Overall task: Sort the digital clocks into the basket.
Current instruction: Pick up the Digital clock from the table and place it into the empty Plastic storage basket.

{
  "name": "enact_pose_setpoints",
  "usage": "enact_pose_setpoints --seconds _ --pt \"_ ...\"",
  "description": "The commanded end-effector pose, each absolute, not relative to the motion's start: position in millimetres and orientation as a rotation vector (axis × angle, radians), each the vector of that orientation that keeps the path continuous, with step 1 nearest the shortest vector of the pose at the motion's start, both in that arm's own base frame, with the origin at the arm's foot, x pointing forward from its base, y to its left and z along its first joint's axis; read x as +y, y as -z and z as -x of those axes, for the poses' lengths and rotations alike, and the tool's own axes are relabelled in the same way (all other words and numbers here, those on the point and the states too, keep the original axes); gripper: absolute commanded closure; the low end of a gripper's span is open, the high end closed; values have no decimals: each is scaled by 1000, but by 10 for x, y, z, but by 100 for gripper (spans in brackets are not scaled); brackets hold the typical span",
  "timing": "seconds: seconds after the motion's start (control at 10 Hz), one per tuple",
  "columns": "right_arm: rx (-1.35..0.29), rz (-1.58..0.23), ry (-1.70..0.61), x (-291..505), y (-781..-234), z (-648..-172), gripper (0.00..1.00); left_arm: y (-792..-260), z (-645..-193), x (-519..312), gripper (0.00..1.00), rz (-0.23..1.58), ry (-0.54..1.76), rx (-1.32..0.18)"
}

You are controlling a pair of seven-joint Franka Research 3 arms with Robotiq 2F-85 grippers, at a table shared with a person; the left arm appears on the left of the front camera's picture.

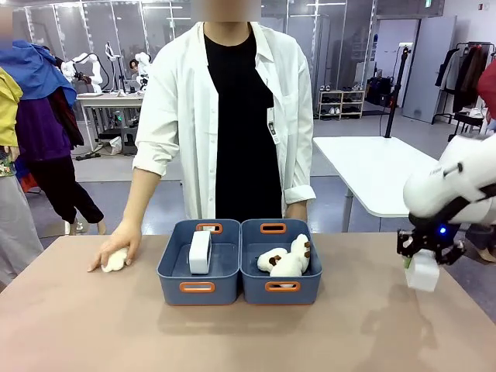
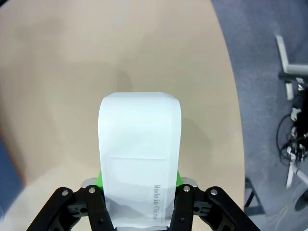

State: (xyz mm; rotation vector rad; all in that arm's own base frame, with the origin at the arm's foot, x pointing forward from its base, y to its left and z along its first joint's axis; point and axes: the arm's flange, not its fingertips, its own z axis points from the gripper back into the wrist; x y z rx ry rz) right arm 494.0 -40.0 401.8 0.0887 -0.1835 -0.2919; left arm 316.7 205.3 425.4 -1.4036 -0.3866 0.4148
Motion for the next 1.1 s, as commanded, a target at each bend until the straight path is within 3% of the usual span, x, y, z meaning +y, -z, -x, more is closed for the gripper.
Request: enact_pose_setpoints --seconds 0.0,0.1,0.3,0.7,0.8,1.0 --pt "-171 -242 18 -322 -4965 -4706 100 -4293 -3121 2049 0 1419 -409 -389" --pt "-176 -314 -137 84 -5163 -4690 100 -4293 -3121 2049 0 1419 -409 -389" --pt "-215 -276 -287 965 -5272 -4814 100 -4293 -3121 2049 0 1419 -409 -389" --pt "-236 -317 -442 2155 -5023 -5040 100 -4293 -3121 2049 0 1419 -409 -389" --pt "-289 -238 -439 1993 -5066 -4955 100 -4293 -3121 2049 0 1419 -409 -389" --pt "-393 -205 -198 121 -5505 -4509 100 -4293 -3121 2049 0 1419 -409 -389"
